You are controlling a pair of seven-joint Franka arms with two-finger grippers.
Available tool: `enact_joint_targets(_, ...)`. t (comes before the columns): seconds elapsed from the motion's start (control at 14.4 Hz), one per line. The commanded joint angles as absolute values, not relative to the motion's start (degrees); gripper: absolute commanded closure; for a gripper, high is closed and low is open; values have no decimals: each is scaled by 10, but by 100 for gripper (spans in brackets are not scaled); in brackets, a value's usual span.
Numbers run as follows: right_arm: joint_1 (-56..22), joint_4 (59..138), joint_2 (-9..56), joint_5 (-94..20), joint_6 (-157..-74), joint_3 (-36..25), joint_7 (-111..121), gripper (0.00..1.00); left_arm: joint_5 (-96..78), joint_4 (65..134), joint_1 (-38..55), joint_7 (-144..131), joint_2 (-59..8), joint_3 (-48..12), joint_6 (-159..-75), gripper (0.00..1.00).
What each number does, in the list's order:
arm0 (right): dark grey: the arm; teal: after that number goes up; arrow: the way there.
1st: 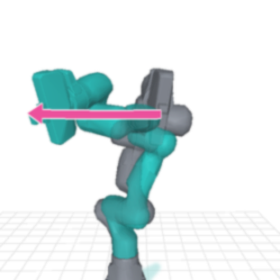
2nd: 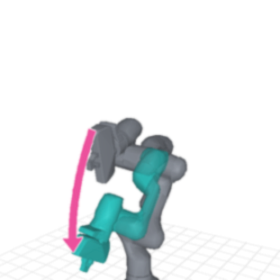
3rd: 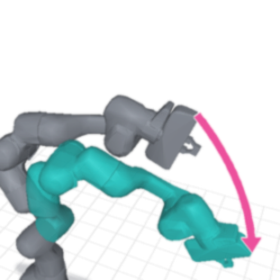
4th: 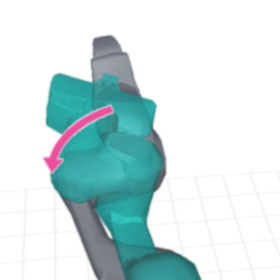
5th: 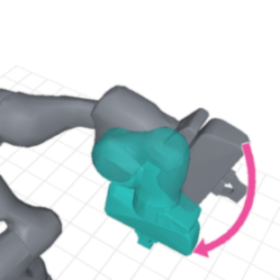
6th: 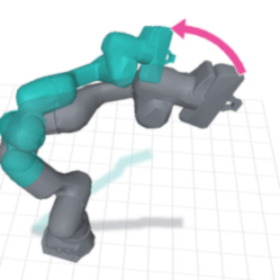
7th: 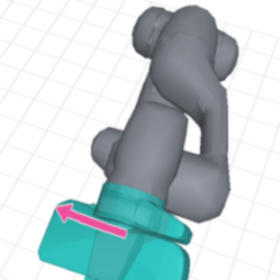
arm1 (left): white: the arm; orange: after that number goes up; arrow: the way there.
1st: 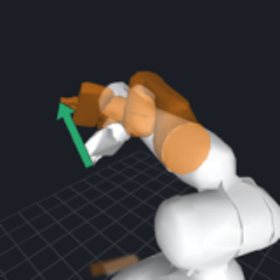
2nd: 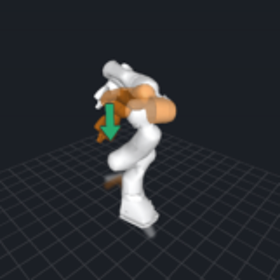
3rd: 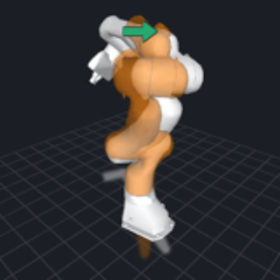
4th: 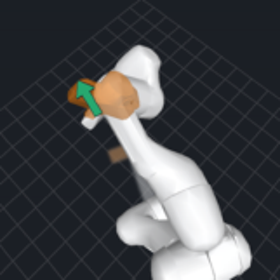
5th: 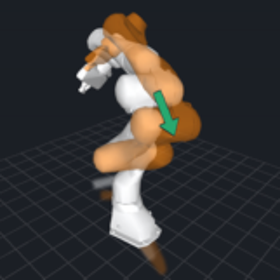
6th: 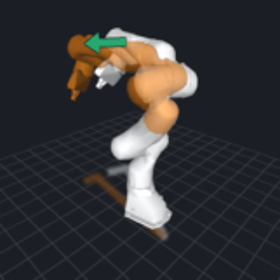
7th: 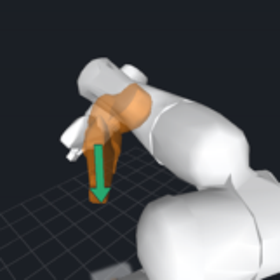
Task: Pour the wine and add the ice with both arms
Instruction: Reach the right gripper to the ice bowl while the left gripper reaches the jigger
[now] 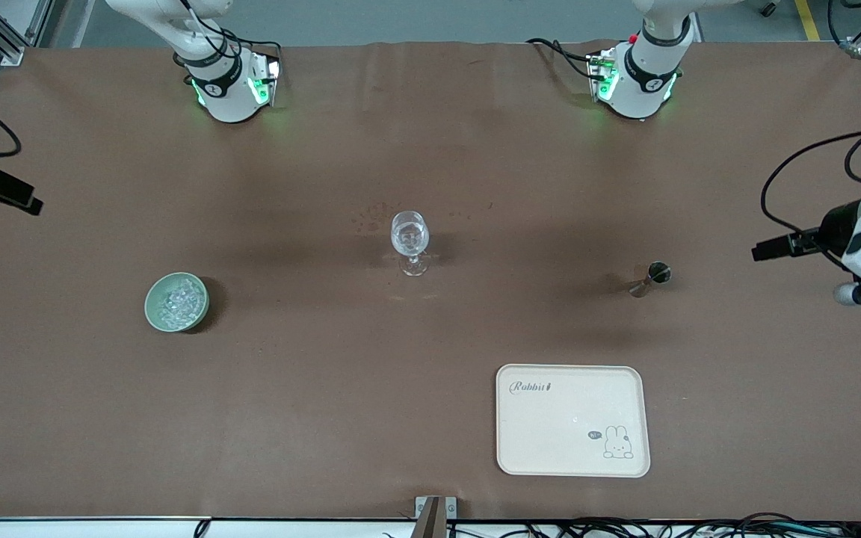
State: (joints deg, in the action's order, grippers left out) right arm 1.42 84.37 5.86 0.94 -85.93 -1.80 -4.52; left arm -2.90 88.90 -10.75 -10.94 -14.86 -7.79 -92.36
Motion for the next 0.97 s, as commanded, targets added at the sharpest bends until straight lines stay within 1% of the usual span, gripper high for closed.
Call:
enact_joint_targets(0.0, -3, 884, 117, 8, -930, -19, -38, 0, -92, 871, -156, -150, -198, -79, -925, 1)
enact_joint_targets(0.21, 7, 1001, 120, 8, -1073, -19, 17, 0, -162, 875, -195, -213, -238, -79, -921, 2)
enact_joint_targets(0.42, 18, 1076, 148, 8, -1191, -19, 52, 0, -213, 881, -218, -243, -282, -79, -921, 4)
enact_joint_targets(0.62, 37, 1156, 171, 8, -1327, -19, 106, 0, -296, 889, -244, -264, -342, -79, -918, 6)
enact_joint_targets(0.9, 36, 1209, 202, 9, -1417, -20, 115, 3, -305, 887, -243, -280, -393, -81, -918, 7)
